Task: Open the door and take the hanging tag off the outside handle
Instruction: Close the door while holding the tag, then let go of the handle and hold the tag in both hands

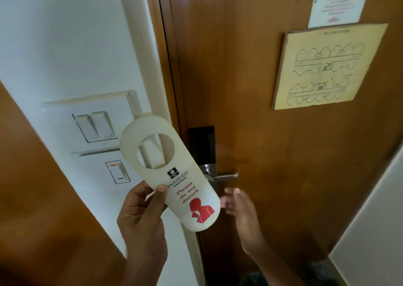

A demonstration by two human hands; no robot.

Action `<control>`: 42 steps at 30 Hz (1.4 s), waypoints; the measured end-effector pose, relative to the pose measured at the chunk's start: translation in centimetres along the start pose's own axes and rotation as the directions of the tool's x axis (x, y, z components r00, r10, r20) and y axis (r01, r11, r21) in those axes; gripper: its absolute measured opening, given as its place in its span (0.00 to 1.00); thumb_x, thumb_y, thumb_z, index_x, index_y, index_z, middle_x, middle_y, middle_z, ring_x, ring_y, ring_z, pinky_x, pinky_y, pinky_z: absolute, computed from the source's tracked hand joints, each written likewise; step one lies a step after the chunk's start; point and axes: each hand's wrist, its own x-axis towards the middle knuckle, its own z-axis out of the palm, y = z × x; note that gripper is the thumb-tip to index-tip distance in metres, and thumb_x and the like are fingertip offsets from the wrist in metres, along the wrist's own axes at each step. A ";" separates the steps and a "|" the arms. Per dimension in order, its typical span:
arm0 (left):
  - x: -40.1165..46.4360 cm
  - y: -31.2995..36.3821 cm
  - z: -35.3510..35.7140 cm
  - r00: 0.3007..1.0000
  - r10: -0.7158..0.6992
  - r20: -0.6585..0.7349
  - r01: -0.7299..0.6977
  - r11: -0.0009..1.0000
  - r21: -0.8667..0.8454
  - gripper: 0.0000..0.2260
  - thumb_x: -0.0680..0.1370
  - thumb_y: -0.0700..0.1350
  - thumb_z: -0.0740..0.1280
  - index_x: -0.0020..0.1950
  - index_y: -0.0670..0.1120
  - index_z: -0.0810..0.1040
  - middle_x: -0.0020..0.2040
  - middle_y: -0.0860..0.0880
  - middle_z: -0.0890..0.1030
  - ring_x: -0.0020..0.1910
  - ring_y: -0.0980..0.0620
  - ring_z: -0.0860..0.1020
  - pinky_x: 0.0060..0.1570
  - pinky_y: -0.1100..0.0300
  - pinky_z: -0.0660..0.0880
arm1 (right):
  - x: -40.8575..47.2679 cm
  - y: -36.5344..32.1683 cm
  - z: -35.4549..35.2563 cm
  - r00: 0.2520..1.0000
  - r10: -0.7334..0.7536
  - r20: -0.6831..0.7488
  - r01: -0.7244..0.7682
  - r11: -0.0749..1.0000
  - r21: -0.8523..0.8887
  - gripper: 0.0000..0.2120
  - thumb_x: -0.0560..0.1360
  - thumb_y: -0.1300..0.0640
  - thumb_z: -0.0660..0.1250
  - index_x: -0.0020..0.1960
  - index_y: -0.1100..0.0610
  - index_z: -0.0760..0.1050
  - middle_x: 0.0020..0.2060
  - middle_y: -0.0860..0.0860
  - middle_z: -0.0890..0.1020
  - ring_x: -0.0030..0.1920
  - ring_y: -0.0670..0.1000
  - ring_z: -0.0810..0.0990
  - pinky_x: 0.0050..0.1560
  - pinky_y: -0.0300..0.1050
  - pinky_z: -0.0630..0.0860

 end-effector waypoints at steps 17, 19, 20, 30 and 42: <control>-7.4 -12.5 12.1 0.642 -0.485 0.594 0.085 0.815 0.573 0.46 0.74 0.34 0.75 0.82 0.58 0.52 0.60 0.50 0.80 0.43 0.60 0.86 0.42 0.59 0.85 | -14.8 -3.0 -24.3 0.835 0.211 -0.508 -0.201 0.977 0.075 0.11 0.78 0.64 0.69 0.59 0.55 0.81 0.49 0.51 0.89 0.49 0.52 0.88 0.48 0.57 0.85; -11.4 -13.9 14.0 0.494 -0.586 0.643 0.057 0.760 0.648 0.48 0.74 0.34 0.75 0.82 0.60 0.50 0.66 0.52 0.76 0.43 0.60 0.86 0.45 0.56 0.85 | -18.0 -2.3 -28.4 0.789 0.208 -0.579 -0.214 0.975 0.059 0.12 0.78 0.63 0.70 0.58 0.51 0.81 0.46 0.47 0.89 0.47 0.50 0.88 0.41 0.49 0.86; -14.6 -15.0 15.9 0.422 -0.622 0.660 0.037 0.739 0.673 0.49 0.73 0.34 0.75 0.82 0.60 0.49 0.67 0.53 0.74 0.45 0.59 0.85 0.45 0.55 0.85 | -20.4 -1.7 -31.4 0.757 0.212 -0.618 -0.213 0.974 0.073 0.12 0.78 0.63 0.70 0.57 0.49 0.81 0.45 0.46 0.89 0.46 0.48 0.88 0.38 0.45 0.85; -43.0 -27.8 24.6 0.202 -0.727 0.656 -0.349 0.572 0.742 0.49 0.72 0.38 0.78 0.82 0.54 0.50 0.68 0.41 0.78 0.64 0.41 0.79 0.63 0.38 0.77 | -38.3 12.7 -50.5 0.281 0.284 -0.917 -0.391 0.906 0.161 0.18 0.79 0.69 0.66 0.64 0.54 0.80 0.43 0.50 0.87 0.39 0.50 0.83 0.32 0.40 0.80; -67.9 -49.7 16.0 -0.135 -0.781 0.610 -0.640 0.539 0.548 0.37 0.74 0.42 0.76 0.78 0.52 0.61 0.61 0.42 0.82 0.56 0.42 0.82 0.56 0.40 0.82 | -54.3 38.2 -59.3 -0.104 0.457 -0.883 -0.770 0.525 0.363 0.12 0.81 0.59 0.64 0.61 0.58 0.81 0.52 0.55 0.87 0.46 0.55 0.84 0.35 0.34 0.74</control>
